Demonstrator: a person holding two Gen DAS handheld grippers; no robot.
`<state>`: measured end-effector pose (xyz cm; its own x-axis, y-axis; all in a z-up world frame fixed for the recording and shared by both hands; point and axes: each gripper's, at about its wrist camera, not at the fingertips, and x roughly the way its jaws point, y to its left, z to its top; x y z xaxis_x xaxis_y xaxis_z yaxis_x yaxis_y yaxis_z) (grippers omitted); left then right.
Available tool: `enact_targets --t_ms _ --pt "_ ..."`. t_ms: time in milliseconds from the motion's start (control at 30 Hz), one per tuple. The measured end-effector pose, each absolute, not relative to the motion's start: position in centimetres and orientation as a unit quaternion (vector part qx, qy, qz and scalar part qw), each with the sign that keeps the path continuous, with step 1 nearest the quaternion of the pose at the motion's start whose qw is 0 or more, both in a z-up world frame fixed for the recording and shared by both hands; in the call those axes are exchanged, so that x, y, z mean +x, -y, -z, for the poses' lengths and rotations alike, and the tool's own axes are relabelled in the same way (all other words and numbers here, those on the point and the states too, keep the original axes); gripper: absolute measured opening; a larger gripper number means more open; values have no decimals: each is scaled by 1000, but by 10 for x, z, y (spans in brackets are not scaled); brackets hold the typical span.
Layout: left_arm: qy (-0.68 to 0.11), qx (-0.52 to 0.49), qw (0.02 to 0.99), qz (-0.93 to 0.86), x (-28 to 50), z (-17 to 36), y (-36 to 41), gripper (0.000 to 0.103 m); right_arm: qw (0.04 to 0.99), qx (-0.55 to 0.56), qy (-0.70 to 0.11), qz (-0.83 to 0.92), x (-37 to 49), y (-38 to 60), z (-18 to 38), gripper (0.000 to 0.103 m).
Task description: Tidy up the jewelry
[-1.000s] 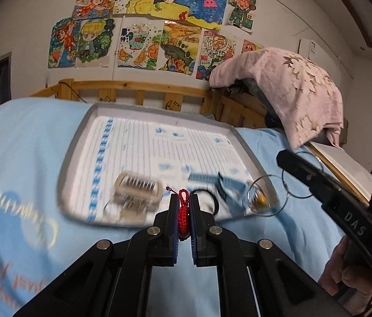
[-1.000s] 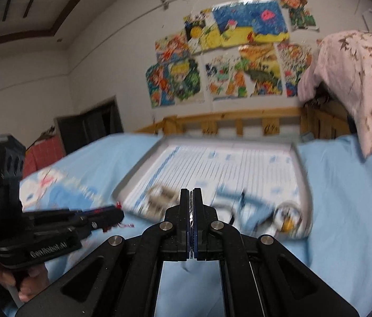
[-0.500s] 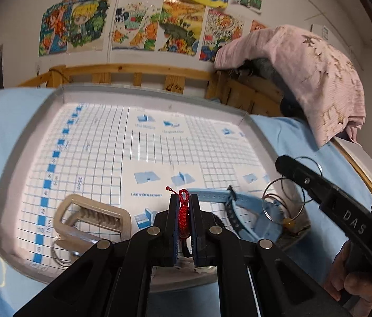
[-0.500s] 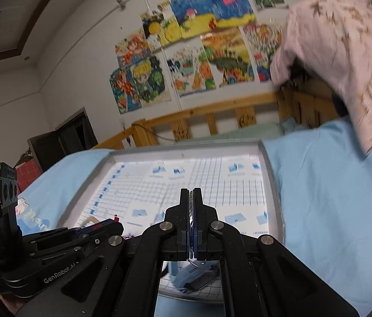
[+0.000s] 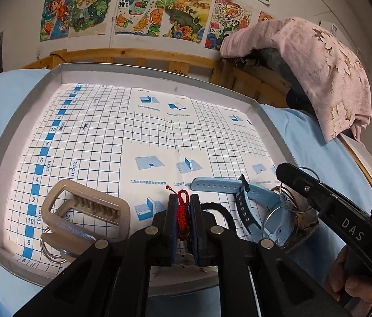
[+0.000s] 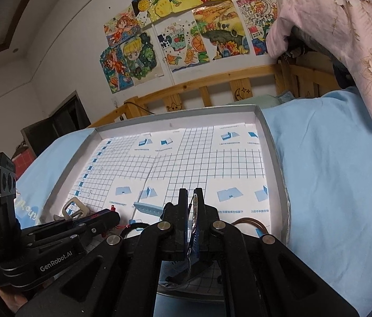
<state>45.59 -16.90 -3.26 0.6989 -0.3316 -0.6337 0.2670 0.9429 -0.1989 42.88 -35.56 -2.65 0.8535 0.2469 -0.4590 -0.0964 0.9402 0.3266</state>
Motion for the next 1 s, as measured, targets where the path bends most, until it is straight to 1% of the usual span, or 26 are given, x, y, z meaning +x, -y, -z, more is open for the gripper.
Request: enact_targets --t_ms 100,167,233,267,333,367,400,433,500,567,600,633,667,733,767,833,933,967,1000 --pt "-352 -50 920 164 457 32 169 11 949 151 -263 -89 429 358 29 8" --pt "-349 -55 921 167 455 31 168 13 948 156 -264 -87 430 361 30 17" --pt "-344 -57 922 167 453 30 167 18 947 166 -260 -85 429 366 30 41" --pt "-342 -57 923 166 452 29 167 22 947 172 -256 -84 427 369 29 43" --pt "-337 -58 925 164 450 27 166 33 948 176 -252 -83 425 371 29 43" --pt "-334 -59 926 165 448 25 165 36 948 178 -251 -82 424 373 28 43" --pt "-331 -60 927 165 446 23 165 43 948 179 -249 -82 423 374 28 43" --pt "-326 -61 929 164 443 21 164 54 949 181 -247 -81 422 375 26 43" --pt "-310 -62 936 154 436 13 161 65 950 182 -241 -78 417 377 24 43" --pt "-300 -66 940 149 431 6 158 66 953 180 -233 -74 411 379 19 44" --pt "-297 -71 941 147 428 1 156 69 954 179 -229 -72 408 379 16 47" --pt "-295 -74 942 143 426 -2 154 75 955 179 -225 -70 405 381 14 52" --pt "-289 -79 944 137 422 -7 151 78 957 177 -218 -66 400 381 12 54" --pt "-275 -88 949 127 413 -15 146 88 960 174 -208 -62 391 384 7 55" --pt "-268 -91 951 123 408 -20 143 90 962 172 -204 -59 387 384 5 56" --pt "-256 -96 955 114 398 -30 138 97 965 171 -193 -55 374 384 -1 64" --pt "-228 -98 964 94 377 -44 129 103 971 151 -179 -50 355 380 -12 70" --pt "-218 -96 967 86 370 -48 126 103 974 141 -174 -46 349 378 -17 71" --pt "-206 -93 971 76 360 -52 123 103 975 135 -170 -45 343 377 -21 74"
